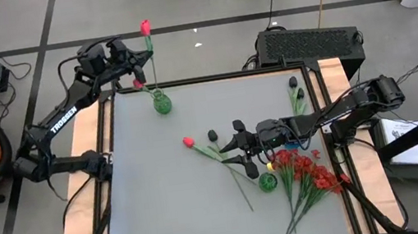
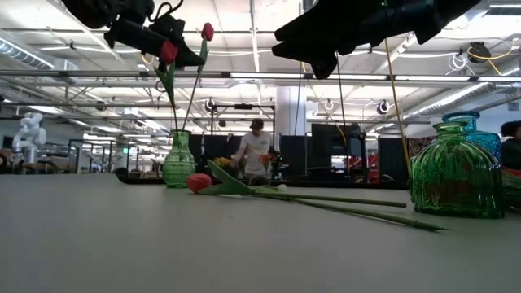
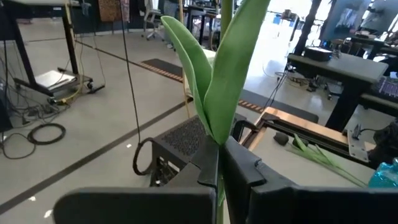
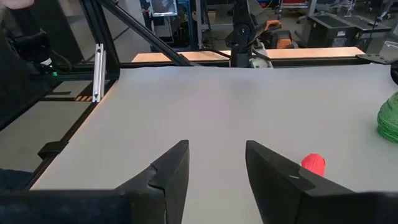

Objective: Sort flowers into vase by color
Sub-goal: Put the top pink flower into the top green vase

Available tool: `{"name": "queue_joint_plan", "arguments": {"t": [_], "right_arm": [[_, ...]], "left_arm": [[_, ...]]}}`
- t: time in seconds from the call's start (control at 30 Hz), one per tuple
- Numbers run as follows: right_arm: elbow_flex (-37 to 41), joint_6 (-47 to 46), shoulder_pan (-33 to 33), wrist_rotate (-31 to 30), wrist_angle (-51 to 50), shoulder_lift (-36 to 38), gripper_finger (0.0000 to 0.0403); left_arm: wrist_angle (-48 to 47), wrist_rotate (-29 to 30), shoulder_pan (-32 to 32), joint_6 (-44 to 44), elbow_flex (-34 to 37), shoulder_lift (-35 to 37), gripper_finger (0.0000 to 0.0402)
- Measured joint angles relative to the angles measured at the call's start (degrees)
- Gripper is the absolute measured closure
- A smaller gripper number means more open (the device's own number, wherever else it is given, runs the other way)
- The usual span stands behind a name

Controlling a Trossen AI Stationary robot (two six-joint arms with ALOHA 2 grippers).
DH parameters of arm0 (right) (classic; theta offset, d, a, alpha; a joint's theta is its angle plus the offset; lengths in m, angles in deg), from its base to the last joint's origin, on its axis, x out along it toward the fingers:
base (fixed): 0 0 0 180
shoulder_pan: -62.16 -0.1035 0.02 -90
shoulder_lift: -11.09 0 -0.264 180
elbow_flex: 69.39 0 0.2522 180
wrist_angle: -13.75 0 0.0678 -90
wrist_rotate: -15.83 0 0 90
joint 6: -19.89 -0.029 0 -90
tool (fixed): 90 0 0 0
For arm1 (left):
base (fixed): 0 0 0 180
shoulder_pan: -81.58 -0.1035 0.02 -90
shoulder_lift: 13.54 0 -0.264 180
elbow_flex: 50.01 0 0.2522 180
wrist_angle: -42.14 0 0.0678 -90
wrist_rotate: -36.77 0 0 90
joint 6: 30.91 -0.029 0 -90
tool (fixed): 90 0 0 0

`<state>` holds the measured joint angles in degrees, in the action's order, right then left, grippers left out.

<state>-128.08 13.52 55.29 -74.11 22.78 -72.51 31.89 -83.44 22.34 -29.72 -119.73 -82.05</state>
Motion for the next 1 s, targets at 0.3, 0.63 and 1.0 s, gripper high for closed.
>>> {"name": "queue_joint_plan", "arguments": {"t": [0.3, 0.63, 1.0], "right_arm": [[0.00, 0.00, 0.00, 0.00, 0.00, 0.00, 0.0252], [0.00, 0.00, 0.00, 0.00, 0.00, 0.00, 0.0252], [0.00, 0.00, 0.02, 0.00, -0.01, 0.00, 0.0252]], "left_arm": [[-0.94, -1.29, 0.11, 0.04, 0.00, 0.00, 0.0390], [-5.11, -1.55, 0.11, -0.44, 0.02, 0.00, 0.0389], [-5.47, -2.35, 0.11, -0.11, 0.02, 0.01, 0.0388]]}}
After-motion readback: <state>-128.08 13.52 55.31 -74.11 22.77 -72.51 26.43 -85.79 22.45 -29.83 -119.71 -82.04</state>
